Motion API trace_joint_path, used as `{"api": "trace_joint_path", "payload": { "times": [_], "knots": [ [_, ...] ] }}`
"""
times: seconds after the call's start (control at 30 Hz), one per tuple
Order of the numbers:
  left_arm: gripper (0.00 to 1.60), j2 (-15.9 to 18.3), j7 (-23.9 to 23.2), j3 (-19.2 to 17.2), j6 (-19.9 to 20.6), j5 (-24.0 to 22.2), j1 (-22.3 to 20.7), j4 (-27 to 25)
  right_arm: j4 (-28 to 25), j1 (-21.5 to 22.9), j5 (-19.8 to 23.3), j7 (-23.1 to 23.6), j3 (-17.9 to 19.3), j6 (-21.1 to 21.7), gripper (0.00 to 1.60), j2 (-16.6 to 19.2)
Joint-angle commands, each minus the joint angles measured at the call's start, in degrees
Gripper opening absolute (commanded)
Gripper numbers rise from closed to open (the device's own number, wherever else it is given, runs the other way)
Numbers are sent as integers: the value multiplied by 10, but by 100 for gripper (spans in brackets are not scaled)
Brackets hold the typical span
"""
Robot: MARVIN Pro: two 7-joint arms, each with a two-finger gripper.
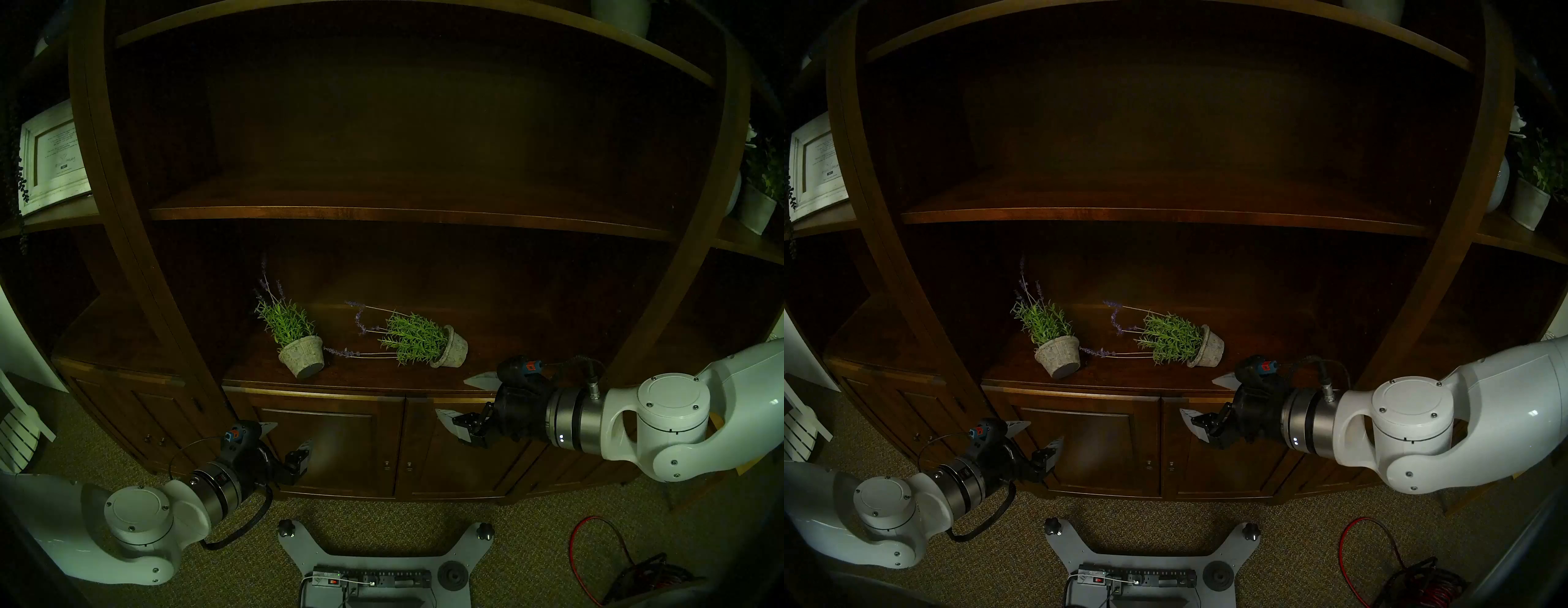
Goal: Place the fake decorative plant upright
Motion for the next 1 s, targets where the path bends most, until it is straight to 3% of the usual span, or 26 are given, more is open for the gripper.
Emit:
{"api": "trace_joint_path", "payload": {
  "times": [0.0,0.3,0.53,0.77,0.97],
  "knots": [
    [160,-1,1,-6,-4,0,-4,-6,0,5,0,0,7,-2,160,0],
    [160,-1,1,-5,-4,0,-5,-5,4,16,25,-4,25,15,160,-8],
    [160,-1,0,-5,-3,0,-5,-5,32,22,98,-7,81,52,160,-15],
    [160,-1,0,-5,-3,0,-5,-5,74,-28,176,-9,164,83,160,-41],
    [160,-1,0,-4,-3,0,-5,-5,107,-93,254,-37,227,87,160,-93]
  ]
}}
